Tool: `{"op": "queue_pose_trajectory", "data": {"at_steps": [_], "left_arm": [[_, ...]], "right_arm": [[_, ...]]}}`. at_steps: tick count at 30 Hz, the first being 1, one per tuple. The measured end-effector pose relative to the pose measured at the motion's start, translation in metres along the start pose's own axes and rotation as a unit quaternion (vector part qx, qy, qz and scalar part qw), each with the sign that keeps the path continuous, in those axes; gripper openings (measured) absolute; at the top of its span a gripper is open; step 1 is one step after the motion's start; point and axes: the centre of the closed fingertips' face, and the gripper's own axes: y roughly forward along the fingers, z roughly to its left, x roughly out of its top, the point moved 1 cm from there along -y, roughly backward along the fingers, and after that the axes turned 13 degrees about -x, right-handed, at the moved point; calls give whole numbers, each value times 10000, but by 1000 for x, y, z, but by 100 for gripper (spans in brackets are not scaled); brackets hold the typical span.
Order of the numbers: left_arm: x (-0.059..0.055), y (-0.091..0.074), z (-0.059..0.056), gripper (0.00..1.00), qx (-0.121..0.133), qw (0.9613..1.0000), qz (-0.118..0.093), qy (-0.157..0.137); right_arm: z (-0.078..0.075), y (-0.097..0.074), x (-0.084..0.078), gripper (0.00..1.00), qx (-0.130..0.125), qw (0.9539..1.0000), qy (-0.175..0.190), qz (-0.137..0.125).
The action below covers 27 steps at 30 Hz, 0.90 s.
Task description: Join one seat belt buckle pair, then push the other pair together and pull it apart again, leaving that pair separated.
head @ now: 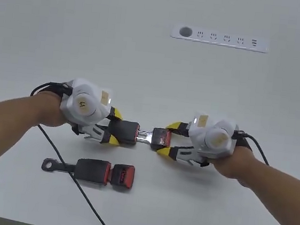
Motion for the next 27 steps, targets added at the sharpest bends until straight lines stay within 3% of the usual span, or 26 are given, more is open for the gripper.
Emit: {"op": "queue_pose_trajectory", "data": {"at_steps": [2, 3, 10, 19, 27], "left_arm": [[0, 0, 0, 35, -1, 10000, -9, 8], [-1, 0, 0, 35, 0, 10000, -9, 7], [1, 2, -1, 35, -35, 9998, 93, 190], [1, 2, -1, 34, -100, 9992, 176, 336], [2, 1, -2, 34, -111, 9990, 172, 406]], "right_arm": [[6, 6, 7, 35, 45, 10000, 80, -31], [2, 6, 6, 35, -36, 9999, -99, 16], [1, 4, 6, 34, 4, 9999, 66, 110], [1, 7, 10, 34, 229, 9992, -72, 308], [8, 16, 18, 34, 83, 9993, -42, 357]]}}
